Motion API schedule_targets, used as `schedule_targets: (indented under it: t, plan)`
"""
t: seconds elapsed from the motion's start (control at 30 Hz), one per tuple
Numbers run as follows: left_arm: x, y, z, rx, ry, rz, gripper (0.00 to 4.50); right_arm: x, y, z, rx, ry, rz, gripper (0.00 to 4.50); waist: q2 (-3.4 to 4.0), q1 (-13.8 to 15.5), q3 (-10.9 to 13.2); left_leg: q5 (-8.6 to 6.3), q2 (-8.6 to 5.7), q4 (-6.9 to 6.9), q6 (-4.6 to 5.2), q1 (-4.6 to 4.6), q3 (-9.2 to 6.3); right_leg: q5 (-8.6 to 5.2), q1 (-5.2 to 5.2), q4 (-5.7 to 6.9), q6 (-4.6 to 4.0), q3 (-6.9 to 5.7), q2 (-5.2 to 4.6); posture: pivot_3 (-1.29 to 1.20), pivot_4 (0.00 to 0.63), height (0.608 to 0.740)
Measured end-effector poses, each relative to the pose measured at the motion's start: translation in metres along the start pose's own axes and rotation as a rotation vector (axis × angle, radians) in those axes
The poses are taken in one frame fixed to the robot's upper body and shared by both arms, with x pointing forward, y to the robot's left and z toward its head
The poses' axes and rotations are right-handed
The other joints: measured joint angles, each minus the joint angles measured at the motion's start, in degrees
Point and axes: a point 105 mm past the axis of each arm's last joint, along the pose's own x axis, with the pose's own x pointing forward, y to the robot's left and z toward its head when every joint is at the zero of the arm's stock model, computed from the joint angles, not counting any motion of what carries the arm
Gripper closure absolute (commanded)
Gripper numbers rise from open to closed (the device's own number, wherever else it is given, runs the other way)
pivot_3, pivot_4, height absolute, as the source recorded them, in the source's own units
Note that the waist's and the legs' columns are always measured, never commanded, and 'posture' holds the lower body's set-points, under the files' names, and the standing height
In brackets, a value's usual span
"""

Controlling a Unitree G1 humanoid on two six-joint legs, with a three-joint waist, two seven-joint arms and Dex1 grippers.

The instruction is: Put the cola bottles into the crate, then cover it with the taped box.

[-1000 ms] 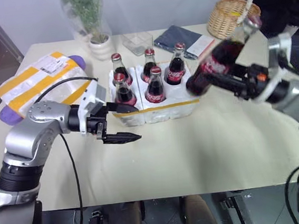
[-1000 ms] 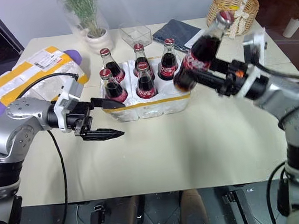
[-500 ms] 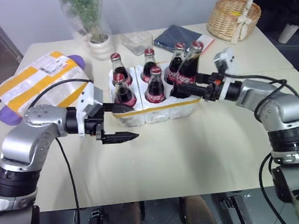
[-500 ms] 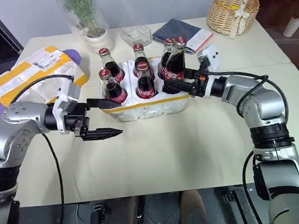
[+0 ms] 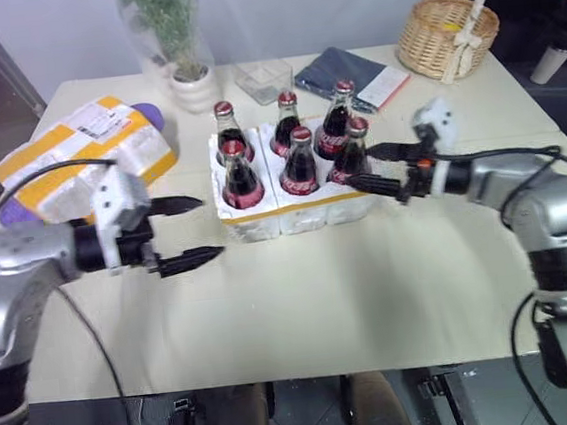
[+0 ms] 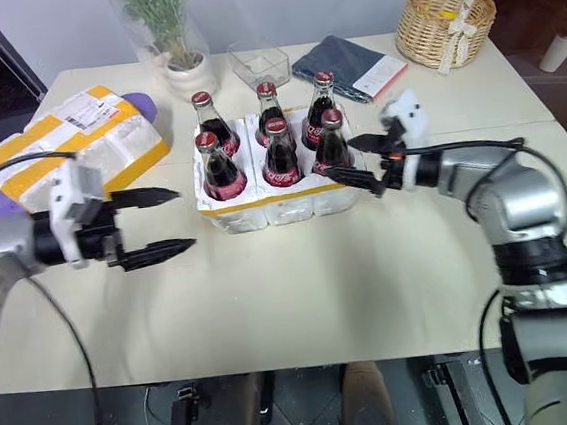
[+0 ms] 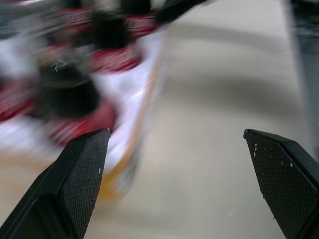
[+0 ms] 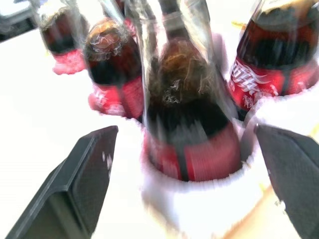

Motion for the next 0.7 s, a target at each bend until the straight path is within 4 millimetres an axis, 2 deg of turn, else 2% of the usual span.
schedule_targets:
  t: [0.1,0.17,0.27,0.37,0.5,0.7]
  plan:
    - [-0.034,0.015,0.000,0.038,0.046,0.201,0.00,-0.033,0.015,0.038,-0.016,-0.103,0.051,0.03,0.02,-0.14,0.02,0.00,0.03,0.00,0.00,0.03,0.03,0.00,0.01,0.01,-0.01,0.00,0.01,0.00,0.150,0.737]
    - [-0.056,0.023,-0.005,0.074,0.111,0.323,0.00,-0.052,0.022,0.056,-0.041,-0.140,0.070,0.03,0.03,-0.18,0.01,-0.01,0.04,0.00,0.00,0.09,0.08,-0.01,0.07,-0.01,-0.02,0.00,0.00,0.00,0.150,0.737]
    - [-0.101,0.043,-0.048,0.115,0.371,0.567,0.00,-0.082,0.020,0.063,-0.042,-0.129,0.043,0.03,0.05,-0.10,0.00,-0.01,0.04,-0.01,0.00,0.13,0.15,-0.14,0.09,-0.03,-0.25,0.01,-0.02,0.00,0.150,0.737]
    - [-0.129,0.057,-0.086,0.163,0.596,0.713,0.00,-0.093,0.021,0.059,-0.032,-0.117,0.055,0.03,0.02,0.01,-0.01,-0.01,0.07,0.03,0.00,0.12,0.15,-0.17,0.10,-0.05,-0.30,0.00,-0.01,0.00,0.150,0.737]
    - [-0.143,0.077,-0.117,0.250,0.769,0.853,0.00,-0.093,0.012,0.057,-0.044,-0.113,0.003,0.03,0.02,0.19,0.00,-0.01,0.06,0.05,0.00,0.05,0.15,-0.16,0.05,-0.06,-0.27,0.00,-0.03,0.00,0.150,0.737]
    - [-0.123,0.121,-0.126,0.449,0.797,0.986,0.00,-0.096,0.014,0.059,-0.059,-0.120,-0.017,0.03,0.02,0.15,-0.01,-0.01,0.04,0.00,-0.01,0.03,0.13,-0.04,-0.02,0.02,-0.05,-0.01,-0.02,0.00,0.150,0.737]
